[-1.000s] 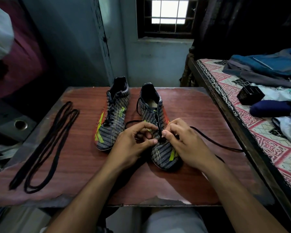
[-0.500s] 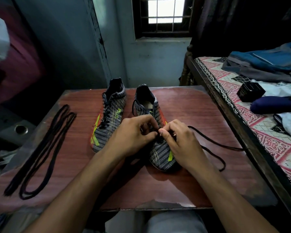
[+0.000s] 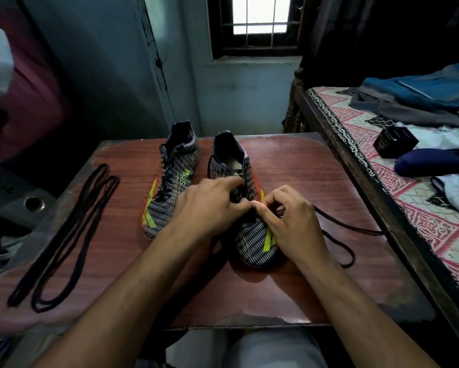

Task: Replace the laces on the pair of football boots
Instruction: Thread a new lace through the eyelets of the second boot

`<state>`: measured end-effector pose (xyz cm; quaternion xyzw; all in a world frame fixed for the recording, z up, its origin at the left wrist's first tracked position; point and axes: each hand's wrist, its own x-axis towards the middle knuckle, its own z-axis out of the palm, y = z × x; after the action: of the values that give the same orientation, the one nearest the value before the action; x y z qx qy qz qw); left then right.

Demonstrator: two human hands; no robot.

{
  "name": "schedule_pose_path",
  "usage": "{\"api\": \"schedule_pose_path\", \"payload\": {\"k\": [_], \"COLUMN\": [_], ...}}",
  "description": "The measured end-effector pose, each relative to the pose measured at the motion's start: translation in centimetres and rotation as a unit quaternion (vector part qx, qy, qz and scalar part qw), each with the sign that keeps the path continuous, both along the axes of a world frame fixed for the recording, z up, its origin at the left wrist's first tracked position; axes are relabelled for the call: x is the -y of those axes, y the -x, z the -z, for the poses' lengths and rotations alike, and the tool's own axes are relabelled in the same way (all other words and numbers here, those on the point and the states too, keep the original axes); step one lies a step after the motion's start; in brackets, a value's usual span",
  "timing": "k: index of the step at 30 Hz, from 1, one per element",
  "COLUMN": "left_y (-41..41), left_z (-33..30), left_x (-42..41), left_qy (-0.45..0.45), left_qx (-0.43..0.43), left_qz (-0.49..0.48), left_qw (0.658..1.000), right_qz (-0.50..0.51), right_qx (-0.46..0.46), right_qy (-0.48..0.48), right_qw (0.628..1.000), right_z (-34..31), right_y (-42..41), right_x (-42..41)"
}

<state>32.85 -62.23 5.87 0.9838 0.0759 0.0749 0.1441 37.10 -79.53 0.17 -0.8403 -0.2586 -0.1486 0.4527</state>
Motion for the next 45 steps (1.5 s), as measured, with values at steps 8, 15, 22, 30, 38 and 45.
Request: {"api": "schedule_pose_path", "payload": {"k": [8, 15, 22, 30, 38, 45], "left_y": [-0.8, -0.7, -0.2, -0.2, 0.2, -0.1], "left_z": [0.8, 2.0, 2.3, 1.6, 0.9, 2.8], "left_x": [-2.4, -1.6, -0.5, -1.8, -3.1, -2.7], "left_qy": [0.12, 0.125, 0.135, 0.217, 0.398, 0.331], "left_qx": [-0.052, 0.02, 0.098, 0.027, -0.045, 0.03], "left_qz": [0.15, 0.115, 0.037, 0.092, 0.161, 0.128], "left_qw": [0.98, 0.985, 0.985, 0.971, 0.902, 0.935], "right_qz": [-0.034, -0.043, -0.062, -0.105, -0.098, -0.086], "right_qx": [-0.049, -0.086, -0.073, -0.018, -0.003, 0.026], "right_qy": [-0.018, -0.033, -0.04, -0.01, -0.014, 0.01], "right_qw": [0.998, 0.995, 0.995, 0.994, 0.995, 0.996], "right_z": [-0.1, -0.4, -0.3, -0.4, -0.9, -0.4], "right_y": [-0.4, -0.5, -0.4, -0.1, 0.3, 0.3], "right_x": [0.6, 0.8, 0.8, 1.1, 1.0, 0.6]}}
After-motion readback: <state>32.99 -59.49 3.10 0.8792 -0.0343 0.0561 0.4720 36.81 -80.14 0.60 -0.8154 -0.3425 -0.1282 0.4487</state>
